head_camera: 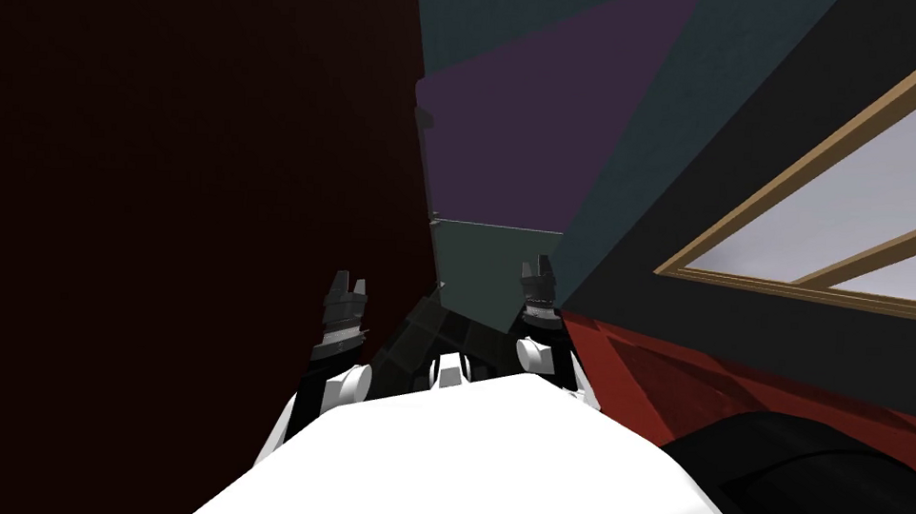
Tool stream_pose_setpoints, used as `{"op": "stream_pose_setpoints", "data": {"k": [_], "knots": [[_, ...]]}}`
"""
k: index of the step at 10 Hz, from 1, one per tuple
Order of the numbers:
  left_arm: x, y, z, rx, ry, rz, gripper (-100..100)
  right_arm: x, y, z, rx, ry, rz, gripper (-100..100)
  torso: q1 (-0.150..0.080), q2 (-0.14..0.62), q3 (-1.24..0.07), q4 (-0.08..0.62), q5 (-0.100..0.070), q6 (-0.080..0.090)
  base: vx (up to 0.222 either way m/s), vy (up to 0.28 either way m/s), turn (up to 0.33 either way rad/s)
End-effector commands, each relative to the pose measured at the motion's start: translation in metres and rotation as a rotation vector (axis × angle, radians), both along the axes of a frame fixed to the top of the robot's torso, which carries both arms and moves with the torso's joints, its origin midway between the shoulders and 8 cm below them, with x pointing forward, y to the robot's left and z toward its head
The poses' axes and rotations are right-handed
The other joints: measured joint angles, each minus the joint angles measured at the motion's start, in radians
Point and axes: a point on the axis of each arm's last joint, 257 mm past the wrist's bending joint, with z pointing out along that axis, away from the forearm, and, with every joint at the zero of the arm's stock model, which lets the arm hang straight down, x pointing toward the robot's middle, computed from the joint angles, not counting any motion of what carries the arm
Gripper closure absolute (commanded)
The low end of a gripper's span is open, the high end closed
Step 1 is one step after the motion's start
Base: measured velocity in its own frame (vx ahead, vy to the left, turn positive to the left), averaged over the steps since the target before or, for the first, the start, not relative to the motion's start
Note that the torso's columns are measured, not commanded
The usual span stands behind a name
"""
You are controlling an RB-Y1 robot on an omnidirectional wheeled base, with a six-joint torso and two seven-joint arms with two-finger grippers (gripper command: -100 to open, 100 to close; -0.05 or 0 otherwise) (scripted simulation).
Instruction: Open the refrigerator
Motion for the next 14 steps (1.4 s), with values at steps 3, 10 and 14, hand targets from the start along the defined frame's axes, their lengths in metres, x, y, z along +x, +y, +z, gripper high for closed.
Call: {"op": "stream_pose_setpoints", "data": {"k": [3,10,14], "knots": [[0.000,0.000,0.000,0.000,0.000,0.000,0,0.027,0.021,-0.018,-0.162,0.069,0.053,-100,0.002,0.012,-0.025,0.013,0.000,0.000,0.004,0.070,0.052],[0.000,0.000,0.000,0.000,0.000,0.000,0,0.080,0.046,-0.057,-0.432,0.177,0.071,-100,0.001,0.013,-0.025,0.014,0.000,0.000,0.002,0.089,0.070],[0.000,0.000,0.000,0.000,0.000,0.000,0,0.110,0.053,-0.076,-0.594,0.223,0.053,-100,0.000,0.011,-0.026,0.014,0.000,0.000,0.023,0.097,0.074]]}}
